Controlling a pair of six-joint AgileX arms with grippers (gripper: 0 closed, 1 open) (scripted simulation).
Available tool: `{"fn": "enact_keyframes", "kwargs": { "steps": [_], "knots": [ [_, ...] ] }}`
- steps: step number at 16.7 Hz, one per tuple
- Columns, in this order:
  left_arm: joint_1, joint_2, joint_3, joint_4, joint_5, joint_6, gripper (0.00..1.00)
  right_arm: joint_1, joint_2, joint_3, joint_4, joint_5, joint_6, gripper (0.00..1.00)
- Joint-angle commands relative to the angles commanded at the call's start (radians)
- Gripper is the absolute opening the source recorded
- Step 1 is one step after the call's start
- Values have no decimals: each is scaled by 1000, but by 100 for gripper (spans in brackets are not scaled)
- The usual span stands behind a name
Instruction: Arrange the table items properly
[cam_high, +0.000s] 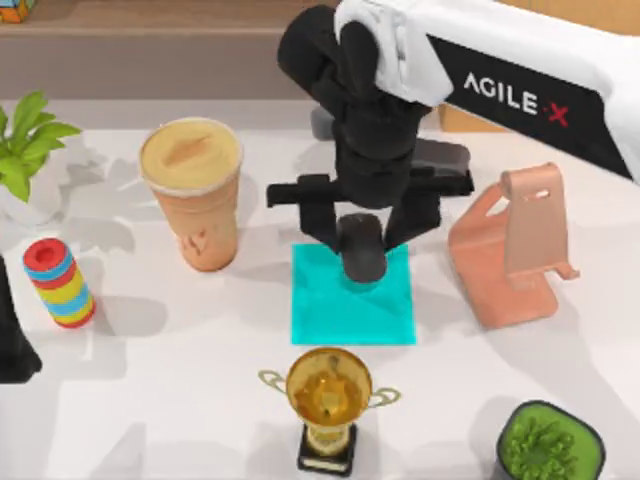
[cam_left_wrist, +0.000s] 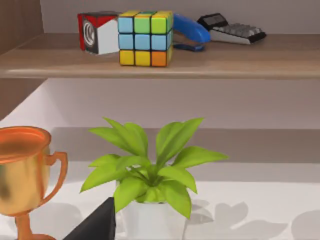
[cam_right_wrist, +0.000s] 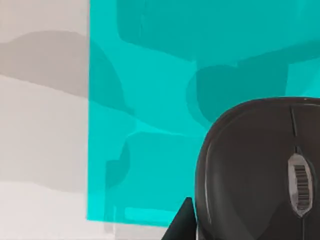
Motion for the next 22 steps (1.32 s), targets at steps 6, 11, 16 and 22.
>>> {"fn": "enact_keyframes", "kwargs": {
  "steps": [6,11,16,22],
  "knots": [
    [0,0,0,0,0,0,100,7,81,-8,51,-1,133,0],
    [0,0,0,0,0,0,100,2,78,-8,50,-2,134,0],
    [0,0,0,0,0,0,100,7,88,-34,84,-1,134,0],
    [0,0,0,0,0,0,100,7,88,-34,85,-1,134,23]
  ]
}}
